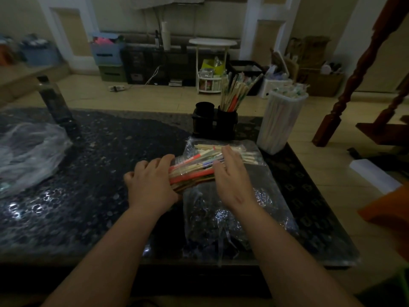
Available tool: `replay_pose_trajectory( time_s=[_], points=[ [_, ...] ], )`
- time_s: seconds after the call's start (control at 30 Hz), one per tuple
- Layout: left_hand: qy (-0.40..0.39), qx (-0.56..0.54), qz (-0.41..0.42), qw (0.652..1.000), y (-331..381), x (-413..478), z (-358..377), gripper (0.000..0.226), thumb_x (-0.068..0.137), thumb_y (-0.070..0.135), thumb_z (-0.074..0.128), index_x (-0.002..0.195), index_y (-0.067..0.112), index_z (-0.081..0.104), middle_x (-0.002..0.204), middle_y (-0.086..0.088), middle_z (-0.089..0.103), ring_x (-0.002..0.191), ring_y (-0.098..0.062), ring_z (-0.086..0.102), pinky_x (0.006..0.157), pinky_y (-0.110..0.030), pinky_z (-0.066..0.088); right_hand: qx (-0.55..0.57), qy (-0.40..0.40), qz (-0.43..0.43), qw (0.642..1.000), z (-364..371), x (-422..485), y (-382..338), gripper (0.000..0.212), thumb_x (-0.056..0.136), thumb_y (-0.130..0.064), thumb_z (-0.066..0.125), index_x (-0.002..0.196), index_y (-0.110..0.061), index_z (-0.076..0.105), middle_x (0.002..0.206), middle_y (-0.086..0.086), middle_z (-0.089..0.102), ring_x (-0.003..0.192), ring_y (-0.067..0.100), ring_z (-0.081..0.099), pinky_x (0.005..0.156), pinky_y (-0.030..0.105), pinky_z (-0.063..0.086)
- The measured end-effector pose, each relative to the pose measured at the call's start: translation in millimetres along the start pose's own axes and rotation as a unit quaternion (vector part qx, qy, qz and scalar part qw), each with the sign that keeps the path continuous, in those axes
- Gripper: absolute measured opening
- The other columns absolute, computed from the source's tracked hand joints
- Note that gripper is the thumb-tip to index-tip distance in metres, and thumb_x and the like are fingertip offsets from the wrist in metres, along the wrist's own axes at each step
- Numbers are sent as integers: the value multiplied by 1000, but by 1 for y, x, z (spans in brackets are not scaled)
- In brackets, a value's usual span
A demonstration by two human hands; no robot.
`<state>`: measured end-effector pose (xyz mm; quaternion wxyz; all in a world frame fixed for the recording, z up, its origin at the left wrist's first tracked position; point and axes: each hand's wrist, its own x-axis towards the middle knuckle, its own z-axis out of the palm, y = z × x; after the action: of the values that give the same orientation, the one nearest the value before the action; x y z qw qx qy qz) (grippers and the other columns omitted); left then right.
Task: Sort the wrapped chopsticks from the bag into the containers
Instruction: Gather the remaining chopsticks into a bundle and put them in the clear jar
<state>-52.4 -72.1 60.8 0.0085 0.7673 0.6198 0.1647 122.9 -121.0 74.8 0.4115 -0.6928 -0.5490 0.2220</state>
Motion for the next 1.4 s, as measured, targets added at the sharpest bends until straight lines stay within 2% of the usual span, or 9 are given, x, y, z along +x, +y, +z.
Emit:
replay_pose_trajectory(
  time_s=[0.1,0.23,0.4,0.5,0.7,0.87,1.07,1.23,1.4],
  points=[
    [-6,7,-12,1000,-2,1,-3,93,65,50,77,142,41,27,138,8,48,125,-24,37,96,-48,33,116,42,10,992,-3,1,0,43,105,-29,38,147,-21,44,154,-6,38,144,11,28,120,35,23],
    [-20,-10,-48,999,-7,6,-7,98,61,58,81,141,40,28,138,5,49,125,-27,40,94,-49,36,105,118,55,986,-11,11,9,13,100,-23,50,107,-25,61,108,-5,62,101,14,57,80,29,44],
    [-27,-28,-63,997,-10,7,-8,99,59,59,82,140,39,29,137,3,50,124,-29,41,94,-51,36,-85,-63,110,988,-21,14,25,18,88,-18,59,71,-22,56,75,-1,62,78,24,62,61,27,43],
    [-29,-32,-62,997,-9,7,-8,98,59,59,82,140,39,29,137,4,50,124,-28,41,93,-50,36,-205,-224,120,945,-20,6,23,28,82,-27,74,61,-22,56,65,-4,57,67,16,58,56,24,43],
    [-35,-39,-63,997,-8,6,-8,98,60,58,82,140,39,29,137,3,49,124,-29,40,94,-50,35,-343,-320,166,867,-9,-6,25,47,73,-34,85,112,-11,71,114,8,69,103,25,66,89,34,54],
    [-36,-29,-69,997,-8,6,-8,98,59,59,82,140,39,29,136,3,50,123,-28,41,93,-49,35,-424,-281,122,852,1,-13,30,82,71,-33,86,138,-12,43,136,11,55,123,30,55,98,42,48],
    [-45,-39,-71,996,-8,7,-9,99,60,59,82,140,39,29,137,3,49,124,-29,40,94,-51,36,-380,-191,100,900,18,-16,35,71,84,-44,71,135,-13,33,134,11,49,125,31,52,98,42,45],
    [-49,-40,-71,995,-10,8,-10,100,60,59,82,141,39,28,138,3,49,124,-29,41,94,-51,36,-372,-125,131,910,18,-12,31,38,93,-40,52,119,-16,64,123,7,65,110,26,63,85,33,48],
    [-48,-44,-72,995,-11,9,-10,100,60,59,83,141,38,29,137,2,50,124,-30,41,94,-51,36,-276,-125,174,937,20,-12,36,53,101,-50,36,119,-10,66,123,15,65,112,32,61,91,35,45]
  ],
)
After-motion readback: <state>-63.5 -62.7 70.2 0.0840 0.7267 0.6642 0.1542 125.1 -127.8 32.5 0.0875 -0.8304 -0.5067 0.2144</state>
